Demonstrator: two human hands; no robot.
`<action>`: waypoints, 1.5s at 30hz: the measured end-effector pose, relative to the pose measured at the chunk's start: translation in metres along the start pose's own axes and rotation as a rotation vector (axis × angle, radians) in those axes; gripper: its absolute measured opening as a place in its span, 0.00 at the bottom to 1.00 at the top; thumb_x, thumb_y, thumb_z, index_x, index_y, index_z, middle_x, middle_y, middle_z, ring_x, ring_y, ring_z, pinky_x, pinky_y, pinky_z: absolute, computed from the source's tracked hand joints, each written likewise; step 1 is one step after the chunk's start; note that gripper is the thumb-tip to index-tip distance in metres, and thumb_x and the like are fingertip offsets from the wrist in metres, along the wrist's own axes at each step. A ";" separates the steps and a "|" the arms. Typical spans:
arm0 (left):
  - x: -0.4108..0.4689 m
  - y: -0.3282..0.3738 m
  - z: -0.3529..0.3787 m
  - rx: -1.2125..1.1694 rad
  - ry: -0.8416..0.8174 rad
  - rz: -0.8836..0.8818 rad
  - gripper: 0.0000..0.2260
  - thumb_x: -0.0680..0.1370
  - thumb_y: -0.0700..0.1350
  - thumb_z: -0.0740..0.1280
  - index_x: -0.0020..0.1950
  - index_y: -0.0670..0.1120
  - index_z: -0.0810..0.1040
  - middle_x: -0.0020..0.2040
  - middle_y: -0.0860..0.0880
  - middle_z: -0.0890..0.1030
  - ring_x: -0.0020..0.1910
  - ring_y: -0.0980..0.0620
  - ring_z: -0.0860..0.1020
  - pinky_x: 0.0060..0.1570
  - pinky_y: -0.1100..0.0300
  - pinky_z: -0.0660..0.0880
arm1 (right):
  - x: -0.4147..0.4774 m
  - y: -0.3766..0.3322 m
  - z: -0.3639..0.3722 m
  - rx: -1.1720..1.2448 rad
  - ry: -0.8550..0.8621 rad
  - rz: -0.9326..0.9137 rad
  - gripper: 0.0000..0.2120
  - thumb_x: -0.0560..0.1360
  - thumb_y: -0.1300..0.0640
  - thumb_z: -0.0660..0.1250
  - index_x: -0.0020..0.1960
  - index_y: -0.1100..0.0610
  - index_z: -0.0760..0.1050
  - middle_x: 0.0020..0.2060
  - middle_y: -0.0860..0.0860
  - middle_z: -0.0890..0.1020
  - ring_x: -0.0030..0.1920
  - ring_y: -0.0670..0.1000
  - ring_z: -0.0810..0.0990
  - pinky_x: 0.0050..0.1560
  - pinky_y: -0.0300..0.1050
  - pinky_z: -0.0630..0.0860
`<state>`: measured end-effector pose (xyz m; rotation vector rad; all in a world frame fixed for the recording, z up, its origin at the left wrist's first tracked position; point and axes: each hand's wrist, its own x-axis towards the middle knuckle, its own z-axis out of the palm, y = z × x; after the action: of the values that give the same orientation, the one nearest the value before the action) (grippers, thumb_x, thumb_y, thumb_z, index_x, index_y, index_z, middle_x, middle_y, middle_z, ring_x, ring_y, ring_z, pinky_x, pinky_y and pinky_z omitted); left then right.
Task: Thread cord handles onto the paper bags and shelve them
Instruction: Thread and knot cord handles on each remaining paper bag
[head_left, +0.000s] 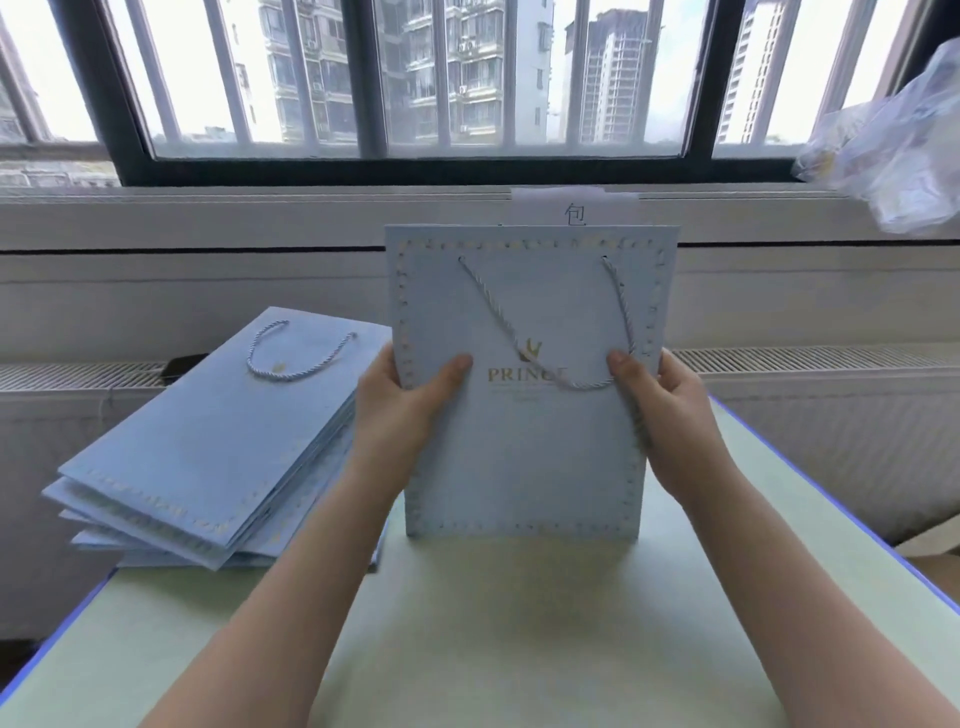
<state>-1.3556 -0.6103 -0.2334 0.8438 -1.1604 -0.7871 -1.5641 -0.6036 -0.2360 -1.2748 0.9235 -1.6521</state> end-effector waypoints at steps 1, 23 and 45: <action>0.000 -0.008 0.000 0.007 -0.012 -0.035 0.08 0.72 0.39 0.73 0.46 0.50 0.78 0.42 0.56 0.84 0.39 0.58 0.83 0.37 0.64 0.78 | 0.001 0.002 -0.001 0.008 0.005 0.005 0.08 0.72 0.52 0.70 0.49 0.52 0.79 0.45 0.50 0.85 0.45 0.51 0.84 0.42 0.45 0.80; -0.019 -0.089 0.007 1.348 -0.706 -0.153 0.34 0.80 0.62 0.51 0.78 0.45 0.46 0.78 0.42 0.42 0.77 0.44 0.40 0.74 0.52 0.42 | 0.015 0.084 -0.024 -1.349 -0.195 0.166 0.21 0.82 0.55 0.54 0.73 0.59 0.60 0.72 0.61 0.62 0.72 0.58 0.61 0.67 0.49 0.60; -0.009 -0.098 0.063 1.434 -0.841 -0.194 0.30 0.82 0.59 0.44 0.78 0.45 0.41 0.78 0.42 0.40 0.76 0.43 0.39 0.74 0.49 0.40 | 0.027 0.079 -0.047 -1.518 -0.669 0.229 0.23 0.81 0.41 0.42 0.76 0.39 0.46 0.77 0.43 0.44 0.76 0.48 0.39 0.74 0.57 0.38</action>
<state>-1.4280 -0.6582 -0.3115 1.8926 -2.4983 -0.3303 -1.5995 -0.6557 -0.3085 -2.2838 1.8109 0.0002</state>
